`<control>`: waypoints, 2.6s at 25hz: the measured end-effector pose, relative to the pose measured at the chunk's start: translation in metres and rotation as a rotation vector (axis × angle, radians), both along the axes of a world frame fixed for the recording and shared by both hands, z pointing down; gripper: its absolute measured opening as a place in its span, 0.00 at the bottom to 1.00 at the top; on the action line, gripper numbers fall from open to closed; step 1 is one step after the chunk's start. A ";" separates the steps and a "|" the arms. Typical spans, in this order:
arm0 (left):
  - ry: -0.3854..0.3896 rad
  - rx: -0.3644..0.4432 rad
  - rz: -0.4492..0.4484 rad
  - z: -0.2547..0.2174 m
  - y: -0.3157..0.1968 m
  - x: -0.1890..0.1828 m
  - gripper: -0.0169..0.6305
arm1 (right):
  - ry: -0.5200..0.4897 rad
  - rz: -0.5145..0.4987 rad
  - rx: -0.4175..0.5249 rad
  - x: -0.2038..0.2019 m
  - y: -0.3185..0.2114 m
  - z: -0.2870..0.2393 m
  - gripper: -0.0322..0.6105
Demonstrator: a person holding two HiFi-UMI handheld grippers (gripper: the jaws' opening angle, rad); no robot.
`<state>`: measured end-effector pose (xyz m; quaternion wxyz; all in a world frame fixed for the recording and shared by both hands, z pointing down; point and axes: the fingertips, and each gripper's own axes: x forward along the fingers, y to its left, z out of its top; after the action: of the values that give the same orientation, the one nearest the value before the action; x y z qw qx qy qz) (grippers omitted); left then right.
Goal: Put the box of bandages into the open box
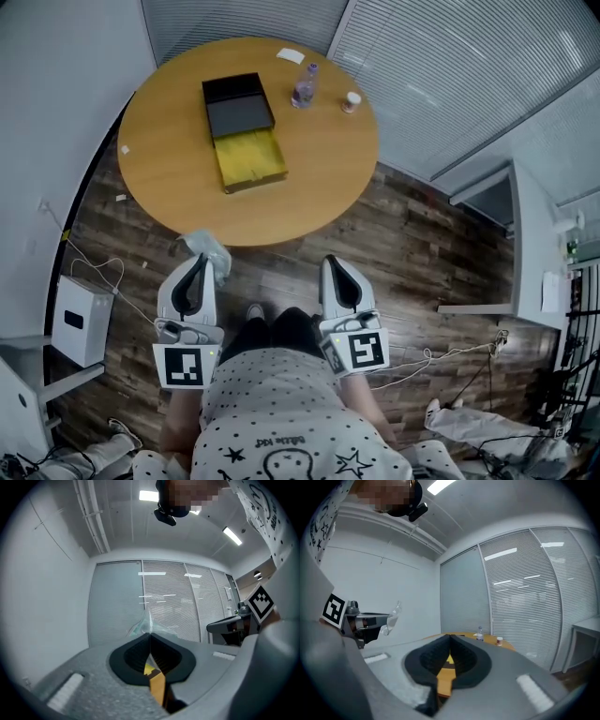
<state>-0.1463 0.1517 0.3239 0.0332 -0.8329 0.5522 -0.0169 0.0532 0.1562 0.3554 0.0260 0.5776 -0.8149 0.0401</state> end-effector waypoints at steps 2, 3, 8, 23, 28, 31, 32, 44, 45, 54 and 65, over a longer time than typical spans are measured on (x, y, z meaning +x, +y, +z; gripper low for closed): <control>-0.001 -0.006 0.000 0.002 -0.003 -0.003 0.05 | -0.004 0.001 0.001 -0.002 -0.003 -0.001 0.05; -0.001 -0.004 0.001 0.003 -0.005 -0.003 0.05 | -0.010 0.001 0.002 -0.003 -0.005 -0.002 0.05; 0.006 0.000 0.008 0.004 -0.013 -0.004 0.05 | 0.008 0.014 -0.001 0.000 -0.010 0.000 0.05; -0.003 -0.013 -0.023 0.014 -0.038 0.003 0.05 | -0.002 -0.014 -0.018 0.009 -0.038 0.009 0.05; -0.032 -0.015 -0.043 0.021 -0.072 0.016 0.05 | -0.011 -0.038 -0.040 0.022 -0.076 0.018 0.05; -0.026 -0.029 -0.059 0.021 -0.096 0.025 0.05 | -0.012 -0.061 -0.047 0.030 -0.106 0.020 0.05; -0.018 -0.038 -0.066 0.021 -0.105 0.028 0.05 | -0.012 -0.071 -0.047 0.032 -0.119 0.020 0.05; -0.015 -0.040 -0.212 0.024 -0.205 0.048 0.05 | -0.007 -0.215 -0.048 0.054 -0.245 0.022 0.05; -0.016 -0.042 -0.221 0.024 -0.210 0.050 0.05 | -0.007 -0.227 -0.049 0.054 -0.252 0.022 0.05; -0.031 -0.047 -0.303 0.024 -0.231 0.054 0.05 | -0.012 -0.313 -0.075 0.056 -0.287 0.032 0.05; -0.043 -0.055 -0.301 0.025 -0.231 0.047 0.05 | -0.029 -0.290 -0.089 0.055 -0.287 0.037 0.05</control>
<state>-0.0991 -0.0791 0.3494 0.0191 -0.7406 0.6694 -0.0545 0.1078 -0.1311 0.3922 0.0453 0.4513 -0.8876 0.0805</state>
